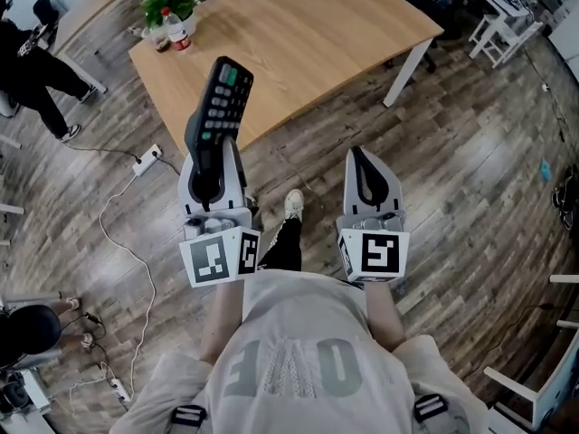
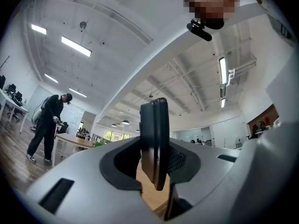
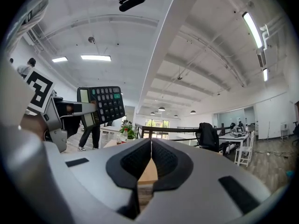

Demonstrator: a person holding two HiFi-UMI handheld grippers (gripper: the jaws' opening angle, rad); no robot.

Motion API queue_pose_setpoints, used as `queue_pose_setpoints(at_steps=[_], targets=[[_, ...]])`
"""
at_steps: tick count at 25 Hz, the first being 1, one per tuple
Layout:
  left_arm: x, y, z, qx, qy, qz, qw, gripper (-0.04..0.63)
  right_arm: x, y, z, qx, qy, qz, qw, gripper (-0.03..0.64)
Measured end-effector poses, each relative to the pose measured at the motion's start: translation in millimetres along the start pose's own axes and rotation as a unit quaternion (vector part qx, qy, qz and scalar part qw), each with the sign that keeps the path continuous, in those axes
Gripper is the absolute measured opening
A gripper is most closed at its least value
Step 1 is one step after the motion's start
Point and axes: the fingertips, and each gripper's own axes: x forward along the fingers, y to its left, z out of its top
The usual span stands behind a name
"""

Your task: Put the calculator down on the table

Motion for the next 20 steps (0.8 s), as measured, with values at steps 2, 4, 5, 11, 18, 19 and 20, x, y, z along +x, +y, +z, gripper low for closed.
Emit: queue_pose_setpoints(at_steps=[2,4,5,11,18,19,20], targets=[[30,8,-5,-0.005,0.0,0.001,1.0,0.11,31,-8,3,0.001,-0.004,-0.001,1.0,0.02],[61,18,-10,-0.007,-0.001,0.003,1.0,0.11,65,-15,6,-0.007,-0.008,0.002,1.0,0.02],[78,24,-13,-0.007,-0.002,0.003,1.0,0.11,83,-18,8,-0.011,-0.01,0.004,1.0,0.02],[181,53,-19,-0.014,-0.022,0.004,0.9997,0.11,191,-43,25,-0.025,-0.02,0.0,0.999,0.02],[263,67,-27,-0.016,-0.037,0.002,0.9992,0.11,273,-59,43,-0.035,-0.039,0.006,0.999,0.02],[269,67,-30,-0.017,-0.035,0.002,0.9992,0.11,280,-60,44,-0.033,-0.039,0.006,0.999,0.02],[276,67,-32,-0.018,-0.032,0.001,0.9993,0.11,287,-61,46,-0.033,-0.04,0.006,0.999,0.02]])
